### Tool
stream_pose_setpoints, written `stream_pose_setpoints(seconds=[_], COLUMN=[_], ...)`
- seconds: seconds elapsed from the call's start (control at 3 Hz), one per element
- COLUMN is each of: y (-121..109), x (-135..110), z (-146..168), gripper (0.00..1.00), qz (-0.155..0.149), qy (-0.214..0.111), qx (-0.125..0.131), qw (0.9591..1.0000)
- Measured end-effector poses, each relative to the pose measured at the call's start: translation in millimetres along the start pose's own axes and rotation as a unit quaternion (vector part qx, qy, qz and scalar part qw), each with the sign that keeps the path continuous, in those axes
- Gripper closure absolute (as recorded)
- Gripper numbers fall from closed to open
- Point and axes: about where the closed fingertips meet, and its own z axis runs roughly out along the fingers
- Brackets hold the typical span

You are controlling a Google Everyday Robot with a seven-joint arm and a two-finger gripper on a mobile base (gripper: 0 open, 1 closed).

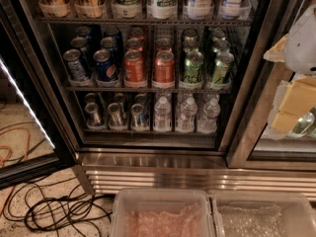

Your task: Pick redbull can from bottom shelf of fridge

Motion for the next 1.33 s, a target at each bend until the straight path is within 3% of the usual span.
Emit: stream_pose_setpoints(seconds=[0.67, 1.33], y=[8, 34], x=[-8, -40], z=[16, 90], gripper=[0.0, 0.0], qz=[0.016, 0.032], qy=[-0.015, -0.059], qx=[-0.006, -0.055], qw=[0.9997, 0.9962])
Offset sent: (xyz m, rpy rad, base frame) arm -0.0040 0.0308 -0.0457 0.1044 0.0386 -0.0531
